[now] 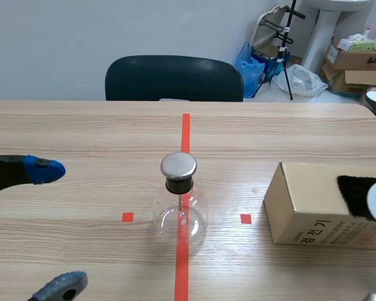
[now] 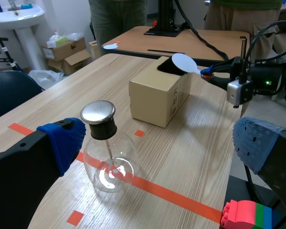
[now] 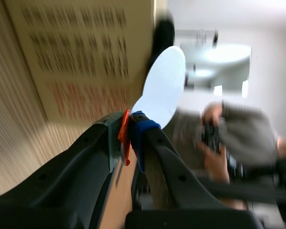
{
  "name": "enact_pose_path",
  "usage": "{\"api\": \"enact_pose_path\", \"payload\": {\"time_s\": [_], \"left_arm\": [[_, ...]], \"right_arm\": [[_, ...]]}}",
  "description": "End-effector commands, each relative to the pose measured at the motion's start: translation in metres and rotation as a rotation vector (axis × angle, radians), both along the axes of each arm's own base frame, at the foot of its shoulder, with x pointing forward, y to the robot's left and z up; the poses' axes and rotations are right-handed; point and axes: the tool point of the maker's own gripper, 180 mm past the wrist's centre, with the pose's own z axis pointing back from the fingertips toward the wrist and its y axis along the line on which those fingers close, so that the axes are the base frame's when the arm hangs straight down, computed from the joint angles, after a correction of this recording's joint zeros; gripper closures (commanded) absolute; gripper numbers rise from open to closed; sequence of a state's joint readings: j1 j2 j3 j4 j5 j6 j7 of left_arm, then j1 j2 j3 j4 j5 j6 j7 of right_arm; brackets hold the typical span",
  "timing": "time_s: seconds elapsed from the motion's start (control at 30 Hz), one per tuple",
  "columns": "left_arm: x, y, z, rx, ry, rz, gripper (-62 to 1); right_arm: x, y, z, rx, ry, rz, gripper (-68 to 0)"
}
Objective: Do the electroscope experiment
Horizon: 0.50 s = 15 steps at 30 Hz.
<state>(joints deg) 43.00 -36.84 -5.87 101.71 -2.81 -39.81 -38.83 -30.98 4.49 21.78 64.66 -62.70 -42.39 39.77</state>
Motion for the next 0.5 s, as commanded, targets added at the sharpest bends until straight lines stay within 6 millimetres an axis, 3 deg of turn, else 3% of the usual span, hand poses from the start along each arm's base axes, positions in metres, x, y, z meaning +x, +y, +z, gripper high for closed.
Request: {"api": "enact_pose_path", "payload": {"time_s": [0.0, 0.47], "left_arm": [[-0.0005, -0.0021, 0.0056, -0.03, -0.004, -0.003, -62.3], [-0.0005, -0.0021, 0.0056, -0.03, -0.004, -0.003, -62.3]], "right_arm": [[0.0041, 0.0041, 0.01, -0.046, -0.041, 0.058, -0.9], [0.0047, 0.0107, 0.009, -0.049, -0.037, 0.095, -0.9]]}}
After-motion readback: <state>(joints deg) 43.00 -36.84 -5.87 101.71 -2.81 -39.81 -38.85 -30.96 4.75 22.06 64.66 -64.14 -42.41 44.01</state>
